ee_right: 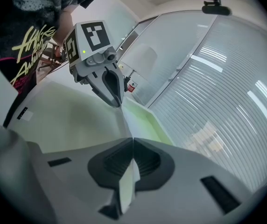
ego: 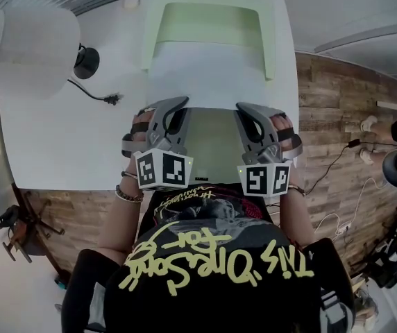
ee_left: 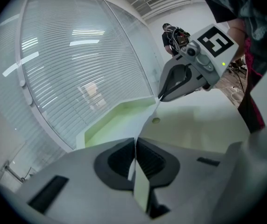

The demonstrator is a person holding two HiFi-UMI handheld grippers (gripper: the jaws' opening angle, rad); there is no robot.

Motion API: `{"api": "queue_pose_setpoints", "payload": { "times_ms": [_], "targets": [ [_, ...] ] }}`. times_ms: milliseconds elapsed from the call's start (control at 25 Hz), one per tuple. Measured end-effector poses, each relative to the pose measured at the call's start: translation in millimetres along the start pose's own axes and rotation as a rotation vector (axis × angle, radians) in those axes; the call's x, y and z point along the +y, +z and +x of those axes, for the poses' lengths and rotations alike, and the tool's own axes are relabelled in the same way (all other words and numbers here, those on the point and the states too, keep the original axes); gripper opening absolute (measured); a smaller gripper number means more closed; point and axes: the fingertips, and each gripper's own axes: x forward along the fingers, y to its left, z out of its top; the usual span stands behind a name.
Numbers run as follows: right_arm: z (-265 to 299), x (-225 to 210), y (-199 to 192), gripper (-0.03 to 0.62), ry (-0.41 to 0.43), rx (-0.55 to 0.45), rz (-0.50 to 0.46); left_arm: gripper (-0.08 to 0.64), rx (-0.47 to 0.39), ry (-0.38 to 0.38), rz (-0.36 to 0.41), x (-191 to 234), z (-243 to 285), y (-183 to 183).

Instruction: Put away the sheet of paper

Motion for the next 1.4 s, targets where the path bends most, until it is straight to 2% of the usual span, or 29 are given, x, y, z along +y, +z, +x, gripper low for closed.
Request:
{"api": "queue_pose_setpoints", "payload": {
  "times_ms": [1400],
  "targets": [
    [24,-17,-7,0.008,0.011,0.003,-0.023,0.011,0.043,0.001,0.011,17,26,-4]
  ]
}}
